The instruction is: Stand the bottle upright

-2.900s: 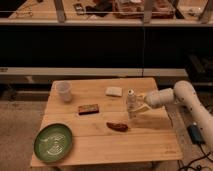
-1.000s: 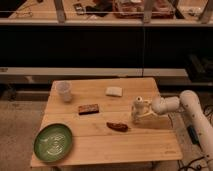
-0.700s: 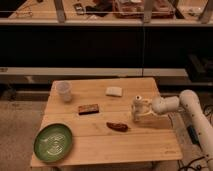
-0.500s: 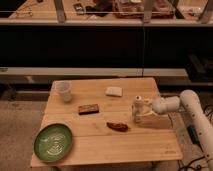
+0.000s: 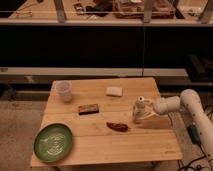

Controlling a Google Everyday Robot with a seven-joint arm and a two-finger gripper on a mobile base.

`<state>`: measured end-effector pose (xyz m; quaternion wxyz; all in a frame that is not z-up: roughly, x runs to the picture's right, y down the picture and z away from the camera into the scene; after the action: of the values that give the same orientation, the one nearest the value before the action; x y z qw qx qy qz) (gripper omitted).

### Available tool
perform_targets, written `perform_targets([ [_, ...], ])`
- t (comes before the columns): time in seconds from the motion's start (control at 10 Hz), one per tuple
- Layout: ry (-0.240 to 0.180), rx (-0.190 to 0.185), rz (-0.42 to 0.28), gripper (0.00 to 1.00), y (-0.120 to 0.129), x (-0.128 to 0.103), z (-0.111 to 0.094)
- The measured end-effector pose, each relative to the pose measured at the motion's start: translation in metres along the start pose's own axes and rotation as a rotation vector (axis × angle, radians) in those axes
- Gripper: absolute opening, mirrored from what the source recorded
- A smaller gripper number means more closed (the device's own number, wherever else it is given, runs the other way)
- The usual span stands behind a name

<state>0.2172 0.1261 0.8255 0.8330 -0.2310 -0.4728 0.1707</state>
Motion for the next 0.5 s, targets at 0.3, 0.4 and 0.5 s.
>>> perform_targets([
  [0.3,0.049,-0.005,-0.048,0.62,-0.001,0.004,-0.01],
  [0.4,0.059,-0.013,-0.063,0.62,-0.001,0.003,-0.013],
  [0.5,0.061,-0.016,-0.065,0.62,-0.001,0.003,-0.013],
])
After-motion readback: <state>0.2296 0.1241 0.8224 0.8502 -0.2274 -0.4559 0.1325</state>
